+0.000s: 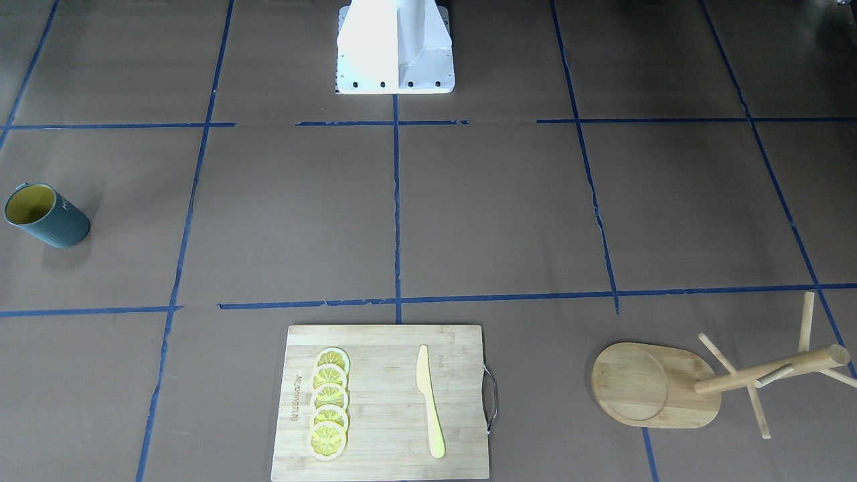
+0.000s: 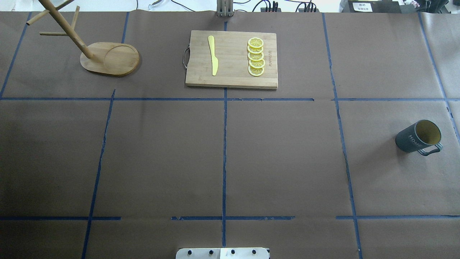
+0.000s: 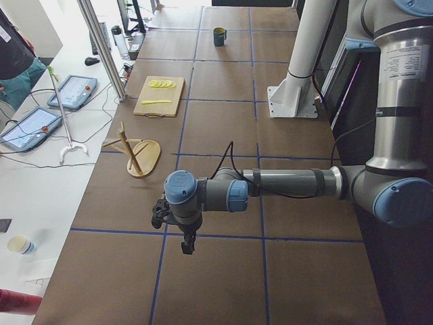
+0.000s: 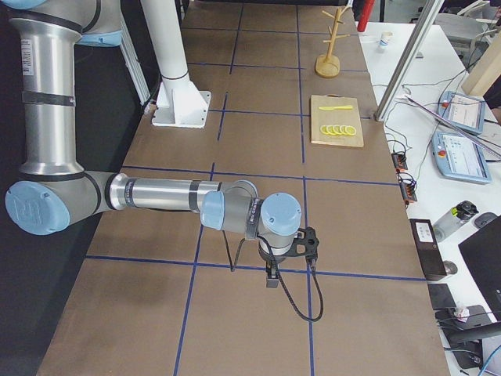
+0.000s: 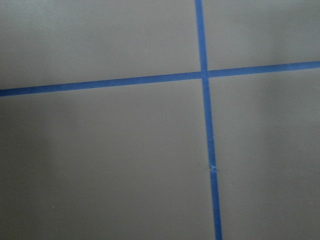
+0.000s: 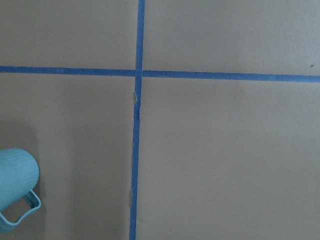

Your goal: Hang cup on storage rack

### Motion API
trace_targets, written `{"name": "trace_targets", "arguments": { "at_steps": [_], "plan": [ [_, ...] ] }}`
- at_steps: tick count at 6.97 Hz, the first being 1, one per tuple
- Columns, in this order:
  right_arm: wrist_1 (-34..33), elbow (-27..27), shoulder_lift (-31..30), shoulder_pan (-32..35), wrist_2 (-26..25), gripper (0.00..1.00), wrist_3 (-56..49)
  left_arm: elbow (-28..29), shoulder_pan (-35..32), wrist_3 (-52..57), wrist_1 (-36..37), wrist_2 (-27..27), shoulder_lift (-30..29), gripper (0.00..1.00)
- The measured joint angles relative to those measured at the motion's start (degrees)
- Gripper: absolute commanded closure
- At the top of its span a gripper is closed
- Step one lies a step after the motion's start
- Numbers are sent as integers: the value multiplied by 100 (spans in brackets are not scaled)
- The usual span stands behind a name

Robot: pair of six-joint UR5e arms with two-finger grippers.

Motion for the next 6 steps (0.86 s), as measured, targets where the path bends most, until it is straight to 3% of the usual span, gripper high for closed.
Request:
{"name": "trace_targets", "arguments": {
  "at_steps": [6],
  "plan": [
    [2, 37, 7, 6, 13, 0, 110, -7, 0, -7, 6, -25, 22, 0]
  ]
}}
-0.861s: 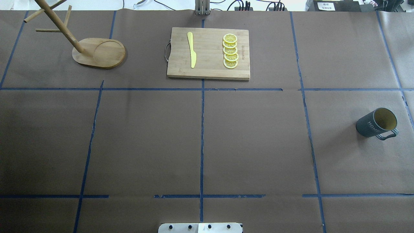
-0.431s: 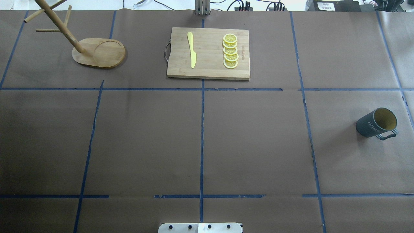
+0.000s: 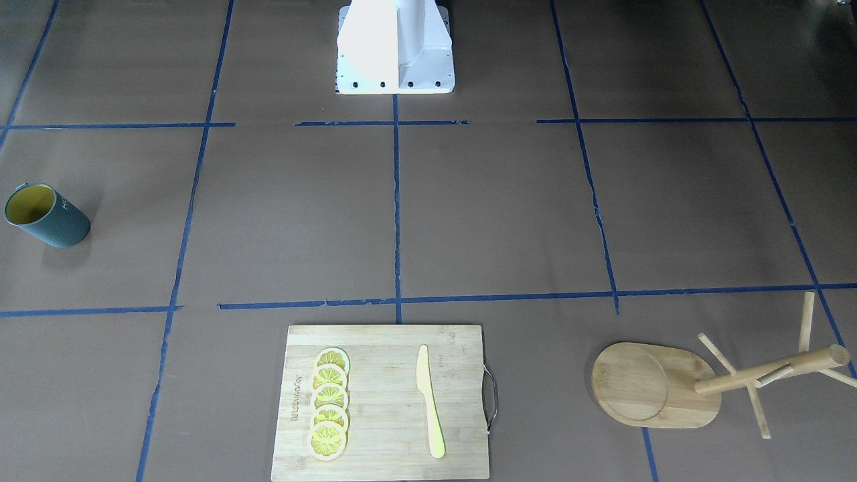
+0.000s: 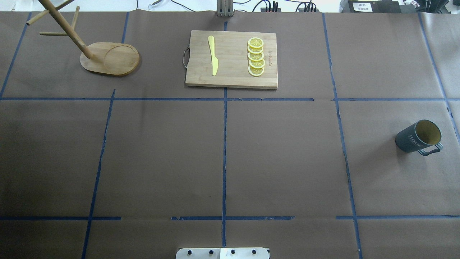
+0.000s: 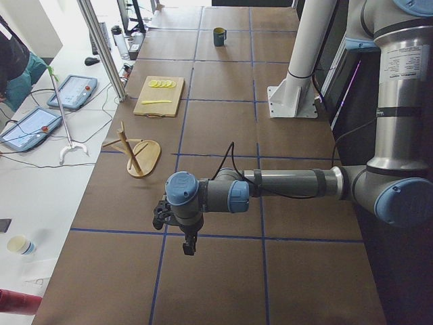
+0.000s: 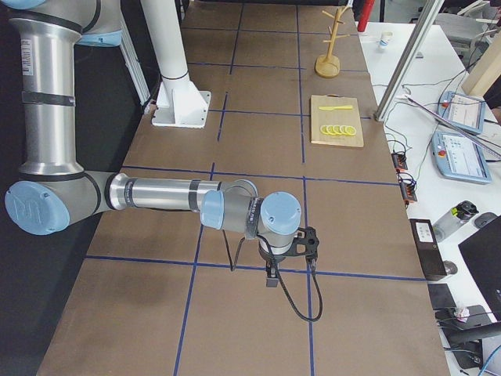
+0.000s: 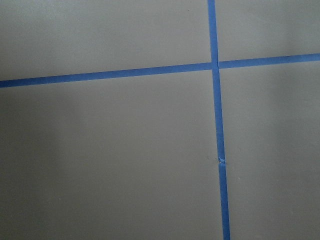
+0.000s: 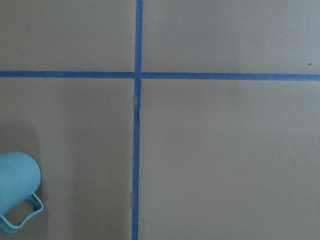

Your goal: Hang cup on storage rack

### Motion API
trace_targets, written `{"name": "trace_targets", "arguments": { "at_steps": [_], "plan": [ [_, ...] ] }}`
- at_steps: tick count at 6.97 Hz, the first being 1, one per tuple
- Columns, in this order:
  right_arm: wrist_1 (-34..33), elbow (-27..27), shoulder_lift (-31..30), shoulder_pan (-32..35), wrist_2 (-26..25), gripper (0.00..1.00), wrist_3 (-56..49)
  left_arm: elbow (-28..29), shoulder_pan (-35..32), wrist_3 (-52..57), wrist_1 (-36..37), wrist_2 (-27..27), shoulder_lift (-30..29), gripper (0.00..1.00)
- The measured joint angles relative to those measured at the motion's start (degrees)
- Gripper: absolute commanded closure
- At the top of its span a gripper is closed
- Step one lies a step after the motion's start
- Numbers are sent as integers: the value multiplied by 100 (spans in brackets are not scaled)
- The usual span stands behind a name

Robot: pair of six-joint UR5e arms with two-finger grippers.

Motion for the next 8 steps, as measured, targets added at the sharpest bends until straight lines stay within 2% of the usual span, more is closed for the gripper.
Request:
{"name": "trace_targets", "arguments": {
  "at_steps": [5, 8],
  "plan": [
    [-7, 505, 147, -133, 69, 0, 309, -58, 5, -28, -6, -20, -8, 0],
    [15, 1062, 104, -980, 133, 0, 1636, -72, 9, -49, -6, -21, -17, 0]
  ]
}}
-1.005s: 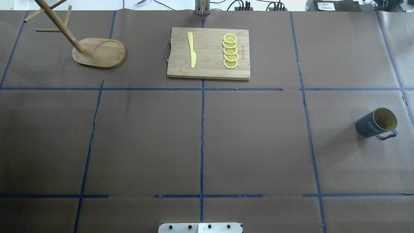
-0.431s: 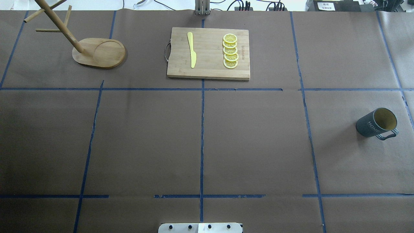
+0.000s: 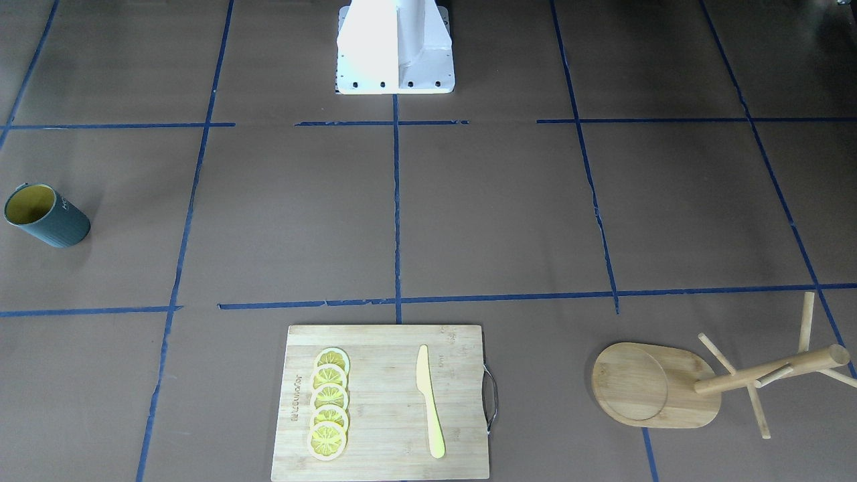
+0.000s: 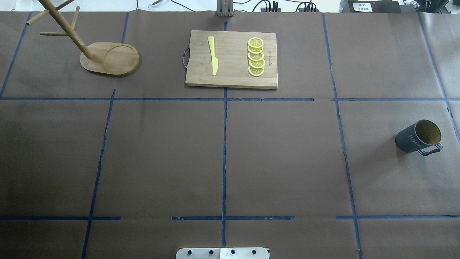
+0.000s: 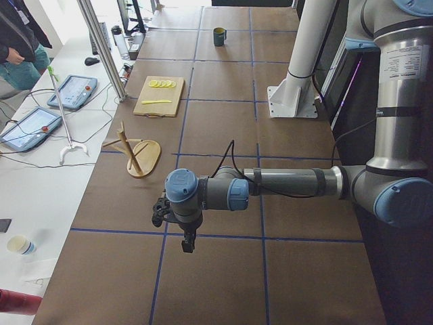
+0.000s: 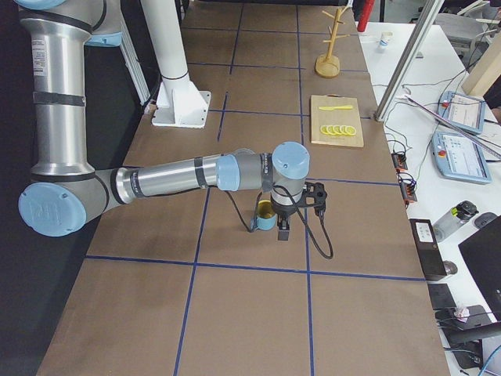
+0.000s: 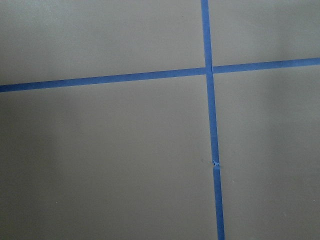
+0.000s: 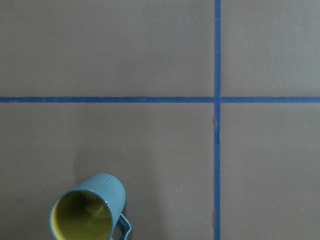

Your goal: Hang cup on storage rack

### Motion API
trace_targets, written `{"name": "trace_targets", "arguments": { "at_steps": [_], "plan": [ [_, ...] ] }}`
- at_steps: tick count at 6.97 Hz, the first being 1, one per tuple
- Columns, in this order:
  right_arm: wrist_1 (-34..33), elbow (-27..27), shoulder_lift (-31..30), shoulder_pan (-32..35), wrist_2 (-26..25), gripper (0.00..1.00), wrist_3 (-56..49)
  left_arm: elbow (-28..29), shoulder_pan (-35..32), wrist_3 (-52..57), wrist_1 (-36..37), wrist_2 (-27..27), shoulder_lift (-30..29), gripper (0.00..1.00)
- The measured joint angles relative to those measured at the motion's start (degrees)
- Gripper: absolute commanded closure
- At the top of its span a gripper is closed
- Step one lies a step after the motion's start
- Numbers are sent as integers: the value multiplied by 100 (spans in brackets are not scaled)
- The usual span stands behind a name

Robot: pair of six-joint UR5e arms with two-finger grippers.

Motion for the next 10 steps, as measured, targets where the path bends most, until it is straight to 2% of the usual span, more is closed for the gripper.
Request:
{"name": "trace_targets", "arguments": {
  "at_steps": [1, 4, 5, 10],
  "plan": [
    [177, 55, -55, -202, -3, 0, 282, -4, 0, -3, 0, -3, 0, 0],
    [2004, -84, -547, -1046, -286, 0, 1781, -10, 0, -5, 0, -1, -14, 0],
    [2253, -234, -553, -1315, -428, 0, 2008, -11, 0, -5, 0, -2, -16, 0],
    [2373, -648, -349, -1906, -612, 0, 2119, -7, 0, -8, 0, 0, -44, 0]
  ]
}}
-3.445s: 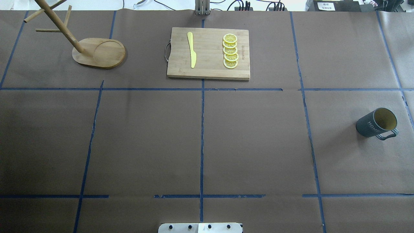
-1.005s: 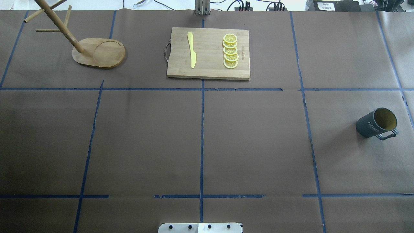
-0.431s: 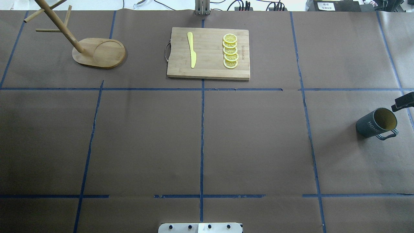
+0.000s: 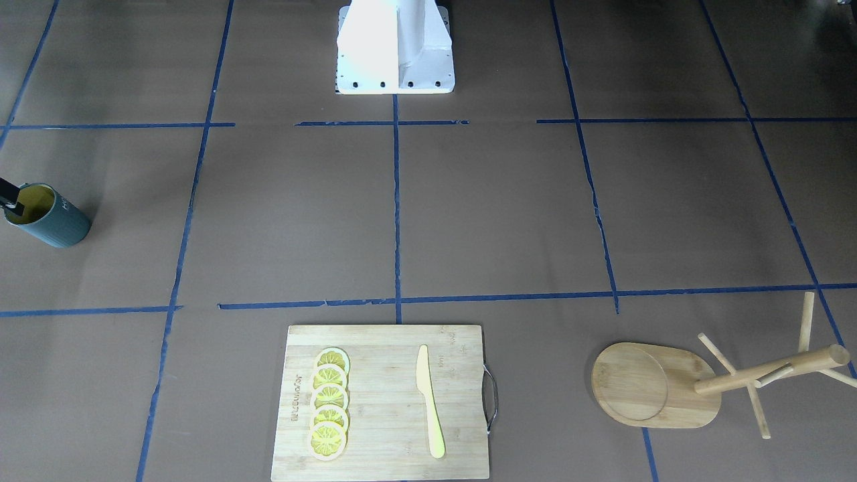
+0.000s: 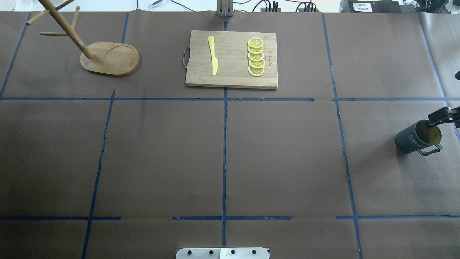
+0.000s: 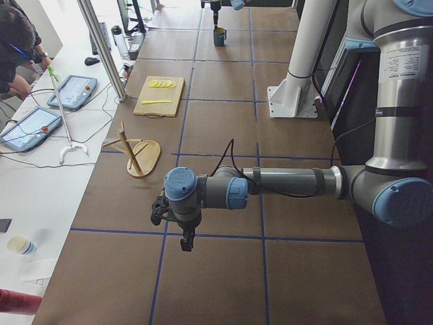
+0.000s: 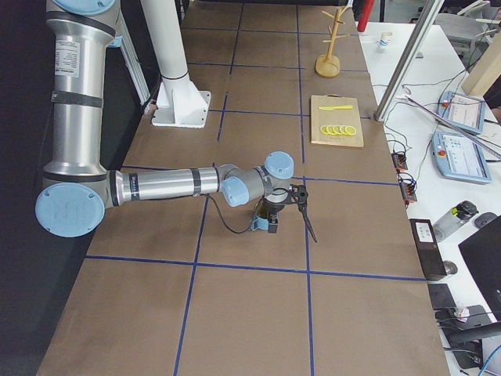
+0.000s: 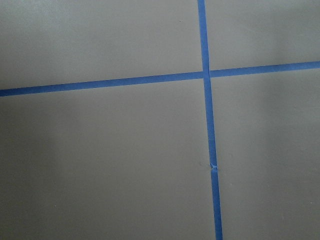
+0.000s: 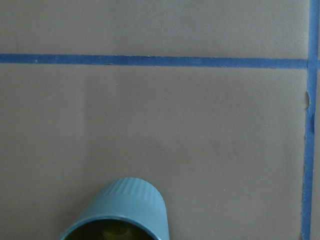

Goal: Hang cup on storage rack
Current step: 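Lower the right gripper onto the teal mug rim and grasp it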

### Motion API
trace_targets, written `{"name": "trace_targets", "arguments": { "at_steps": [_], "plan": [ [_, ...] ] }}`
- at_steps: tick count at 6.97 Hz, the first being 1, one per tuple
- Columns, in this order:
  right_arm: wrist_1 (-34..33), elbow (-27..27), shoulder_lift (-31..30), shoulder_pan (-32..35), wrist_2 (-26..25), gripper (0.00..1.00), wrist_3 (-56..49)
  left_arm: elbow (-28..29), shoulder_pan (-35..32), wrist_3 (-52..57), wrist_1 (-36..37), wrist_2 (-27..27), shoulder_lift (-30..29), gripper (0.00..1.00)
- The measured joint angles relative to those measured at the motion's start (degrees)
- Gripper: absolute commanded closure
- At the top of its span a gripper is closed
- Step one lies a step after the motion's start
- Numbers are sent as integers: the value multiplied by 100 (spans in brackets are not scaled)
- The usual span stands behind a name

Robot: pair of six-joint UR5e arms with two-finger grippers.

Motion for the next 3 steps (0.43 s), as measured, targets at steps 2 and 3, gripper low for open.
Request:
{"name": "trace_targets", "arguments": {
  "at_steps": [2, 3],
  "plan": [
    [-4, -41, 1, -132, -10, 41, 2, -1, 0, -5, 0, 0, -12, 0],
    [-4, -111, 15, -154, -16, 82, 2, -5, 0, -3, 0, 0, -13, 0]
  ]
}}
